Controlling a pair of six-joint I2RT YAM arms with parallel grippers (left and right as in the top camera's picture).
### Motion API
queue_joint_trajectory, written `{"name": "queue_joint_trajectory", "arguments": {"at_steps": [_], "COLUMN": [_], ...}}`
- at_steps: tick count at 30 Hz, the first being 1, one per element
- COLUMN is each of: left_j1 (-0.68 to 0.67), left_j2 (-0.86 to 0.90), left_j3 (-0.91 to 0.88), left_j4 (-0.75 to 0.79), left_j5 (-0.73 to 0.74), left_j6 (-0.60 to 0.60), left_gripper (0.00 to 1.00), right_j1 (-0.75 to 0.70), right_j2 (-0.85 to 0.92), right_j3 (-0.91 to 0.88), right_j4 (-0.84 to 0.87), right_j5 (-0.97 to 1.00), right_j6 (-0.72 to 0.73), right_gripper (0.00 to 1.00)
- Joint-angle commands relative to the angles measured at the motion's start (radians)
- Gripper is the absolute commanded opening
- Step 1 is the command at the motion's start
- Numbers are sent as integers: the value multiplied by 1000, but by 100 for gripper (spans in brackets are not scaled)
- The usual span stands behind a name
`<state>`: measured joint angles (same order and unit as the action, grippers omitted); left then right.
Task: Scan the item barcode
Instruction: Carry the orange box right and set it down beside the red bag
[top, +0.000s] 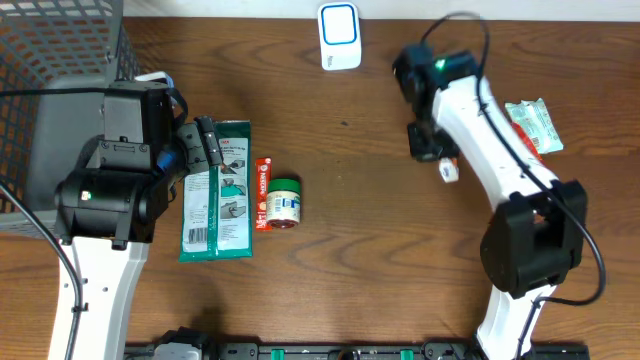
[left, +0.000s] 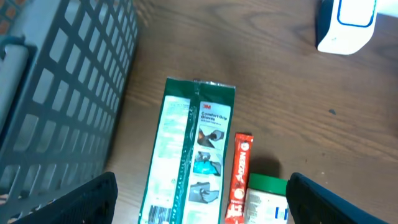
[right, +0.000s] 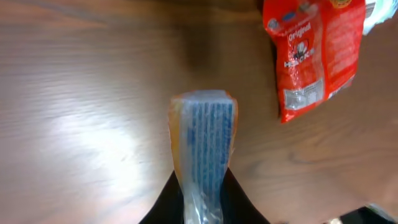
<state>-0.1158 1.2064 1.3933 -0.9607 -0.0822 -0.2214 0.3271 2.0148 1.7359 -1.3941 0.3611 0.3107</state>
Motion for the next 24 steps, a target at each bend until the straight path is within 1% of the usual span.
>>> {"name": "queue_joint_trajectory", "arguments": {"at_steps": [1,7,10,12,13,14,15,16,19,21,24], "left_j1": [2,2,2,2,2,2,2,2,2,2,2], "left_j2": [2,2,2,2,2,2,2,2,2,2,2], "left_j3": [5,5,5,5,5,5,5,5,5,5,5], "left_j4": [2,2,2,2,2,2,2,2,2,2,0], "left_j5": [-8,-8,-8,-8,-8,-8,-8,-8,-9,-8,-8], "left_j6": [-9,-9,-9,-9,-9,-9,-9,-9,-9,-9,-9], "left_gripper": [87,87,87,87,87,87,87,87,87,87,87], "right_j1": [-21,-60,-87,-103,-110,-114,-118,-118,-116,-114,-114], "right_j2": [-14,-13,-13,-13,-14,-13,-14,-14,-14,-14,-14], "right_j3": [-159,-397,-480,-511,-518,-519,-519,-518,-507,-476,-402], "right_j4": [95,394,520,575,588,592,594,594,583,542,457], "right_j5": [214,439,472,472,472,470,468,466,444,391,265], "right_j6": [18,6,-26,-36,-36,-35,-35,-35,-35,-35,-35], "right_gripper": [1,1,2,17,33,61,77,82,82,81,75]}}
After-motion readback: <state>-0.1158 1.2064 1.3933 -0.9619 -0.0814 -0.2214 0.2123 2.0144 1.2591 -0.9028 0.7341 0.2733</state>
